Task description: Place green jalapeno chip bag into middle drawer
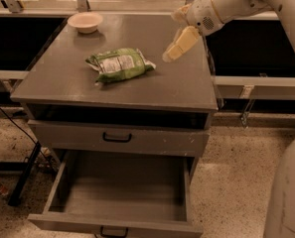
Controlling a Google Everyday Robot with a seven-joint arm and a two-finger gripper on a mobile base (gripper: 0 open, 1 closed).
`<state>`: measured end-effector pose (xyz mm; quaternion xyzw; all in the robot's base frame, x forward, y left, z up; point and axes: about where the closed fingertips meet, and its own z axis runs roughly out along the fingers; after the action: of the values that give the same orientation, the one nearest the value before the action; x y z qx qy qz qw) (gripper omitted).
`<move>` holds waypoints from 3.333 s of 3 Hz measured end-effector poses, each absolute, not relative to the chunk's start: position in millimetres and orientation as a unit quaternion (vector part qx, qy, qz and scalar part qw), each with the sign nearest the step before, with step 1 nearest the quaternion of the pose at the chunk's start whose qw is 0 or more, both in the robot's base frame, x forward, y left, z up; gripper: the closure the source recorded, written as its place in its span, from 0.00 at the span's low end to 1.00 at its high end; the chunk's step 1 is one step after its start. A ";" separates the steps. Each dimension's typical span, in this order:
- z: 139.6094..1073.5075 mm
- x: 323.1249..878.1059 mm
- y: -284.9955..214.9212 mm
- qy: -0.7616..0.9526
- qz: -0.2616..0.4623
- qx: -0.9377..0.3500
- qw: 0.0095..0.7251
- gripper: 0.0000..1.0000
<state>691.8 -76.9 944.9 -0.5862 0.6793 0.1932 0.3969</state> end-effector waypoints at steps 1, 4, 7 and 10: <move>942.0 691.7 -68.7 0.716 0.101 -0.592 0.355 0.00; 933.8 699.2 -76.3 0.724 0.053 -0.593 0.349 0.00; 974.3 737.7 -14.3 0.662 0.084 -0.614 0.422 0.00; 955.7 754.7 -11.5 0.700 -0.086 -0.618 0.348 0.00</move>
Offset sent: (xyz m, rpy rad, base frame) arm -0.0002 0.0082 -0.0032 -0.2054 -0.0258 -0.0981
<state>754.7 -11.5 955.7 -0.6180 0.6997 -0.0862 0.3479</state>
